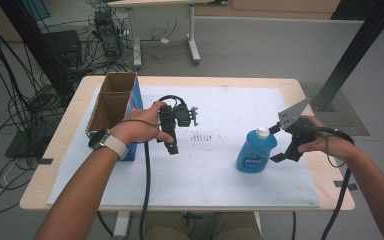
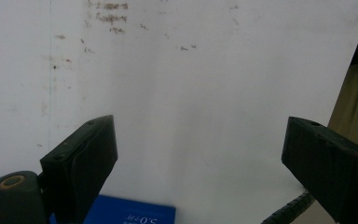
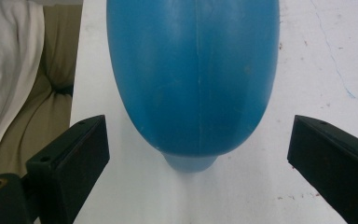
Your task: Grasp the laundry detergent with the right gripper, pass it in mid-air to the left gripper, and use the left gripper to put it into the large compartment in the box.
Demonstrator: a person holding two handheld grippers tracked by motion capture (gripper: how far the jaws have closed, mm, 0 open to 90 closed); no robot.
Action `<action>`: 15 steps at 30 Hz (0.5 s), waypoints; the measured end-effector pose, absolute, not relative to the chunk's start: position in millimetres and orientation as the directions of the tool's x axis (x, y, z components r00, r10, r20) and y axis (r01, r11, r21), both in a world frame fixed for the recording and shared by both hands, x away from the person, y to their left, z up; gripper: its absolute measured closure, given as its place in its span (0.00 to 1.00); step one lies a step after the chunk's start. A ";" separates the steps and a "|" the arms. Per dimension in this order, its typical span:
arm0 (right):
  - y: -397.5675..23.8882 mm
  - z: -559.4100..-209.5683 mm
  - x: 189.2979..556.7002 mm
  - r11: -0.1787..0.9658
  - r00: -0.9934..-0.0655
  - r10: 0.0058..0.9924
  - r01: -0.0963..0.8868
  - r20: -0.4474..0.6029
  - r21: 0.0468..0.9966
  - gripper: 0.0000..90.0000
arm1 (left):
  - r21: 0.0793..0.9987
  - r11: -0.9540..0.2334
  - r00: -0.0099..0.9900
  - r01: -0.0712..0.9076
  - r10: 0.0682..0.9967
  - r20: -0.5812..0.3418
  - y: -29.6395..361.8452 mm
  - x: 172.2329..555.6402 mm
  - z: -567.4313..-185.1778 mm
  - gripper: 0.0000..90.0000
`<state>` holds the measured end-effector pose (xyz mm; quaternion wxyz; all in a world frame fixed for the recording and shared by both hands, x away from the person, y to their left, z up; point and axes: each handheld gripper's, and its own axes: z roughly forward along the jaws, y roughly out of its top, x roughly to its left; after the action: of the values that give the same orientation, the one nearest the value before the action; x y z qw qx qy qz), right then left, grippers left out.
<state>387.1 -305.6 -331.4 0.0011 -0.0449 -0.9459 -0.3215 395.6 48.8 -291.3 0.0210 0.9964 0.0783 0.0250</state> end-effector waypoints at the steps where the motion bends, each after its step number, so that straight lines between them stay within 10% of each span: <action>1: -304.8 -332.5 387.2 0.792 -0.996 0.082 0.084 0.032 0.605 0.06 | 0.048 -0.987 0.987 0.155 0.157 0.045 48.6 395.7 -291.8 0.12; 15: -301.1 -340.5 387.1 0.781 -0.996 0.079 0.088 0.042 0.618 0.06 | 0.053 -0.986 0.986 0.159 0.162 0.043 49.2 395.6 -293.3 0.12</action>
<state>387.1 -301.1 -340.5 0.0068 -0.0444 -0.9437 -0.3277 395.6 49.2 -293.3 0.0245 0.9962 0.0806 0.0235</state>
